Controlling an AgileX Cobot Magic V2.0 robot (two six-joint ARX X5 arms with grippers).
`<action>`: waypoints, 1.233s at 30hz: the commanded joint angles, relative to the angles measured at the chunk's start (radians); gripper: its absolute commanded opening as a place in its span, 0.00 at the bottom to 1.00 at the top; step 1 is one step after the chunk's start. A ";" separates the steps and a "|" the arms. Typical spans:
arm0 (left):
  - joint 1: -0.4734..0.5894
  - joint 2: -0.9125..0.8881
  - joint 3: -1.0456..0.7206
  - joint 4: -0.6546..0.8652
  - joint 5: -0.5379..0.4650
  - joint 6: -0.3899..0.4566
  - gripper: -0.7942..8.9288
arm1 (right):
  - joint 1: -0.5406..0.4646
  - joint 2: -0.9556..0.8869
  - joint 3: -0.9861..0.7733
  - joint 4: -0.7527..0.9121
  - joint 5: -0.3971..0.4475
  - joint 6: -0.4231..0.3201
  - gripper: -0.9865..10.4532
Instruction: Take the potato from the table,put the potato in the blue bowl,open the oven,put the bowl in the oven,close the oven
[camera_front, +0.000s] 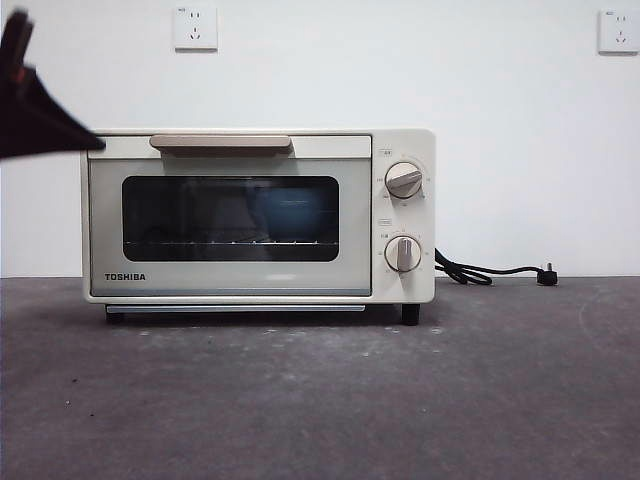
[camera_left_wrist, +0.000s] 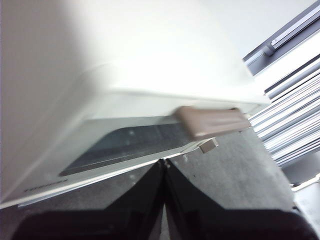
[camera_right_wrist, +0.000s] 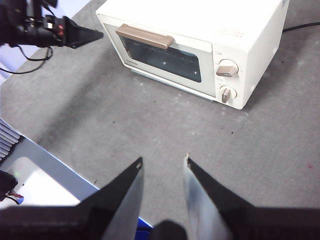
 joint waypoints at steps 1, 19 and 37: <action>-0.026 -0.098 -0.003 -0.074 -0.058 0.076 0.07 | 0.002 0.011 0.001 -0.001 0.003 0.002 0.20; -0.145 -0.750 0.079 -0.767 -0.498 0.219 0.07 | 0.002 0.125 0.001 -0.023 -0.005 -0.068 0.20; -0.145 -0.798 0.229 -0.990 -0.587 0.268 0.08 | 0.002 0.158 0.001 -0.023 -0.001 -0.075 0.07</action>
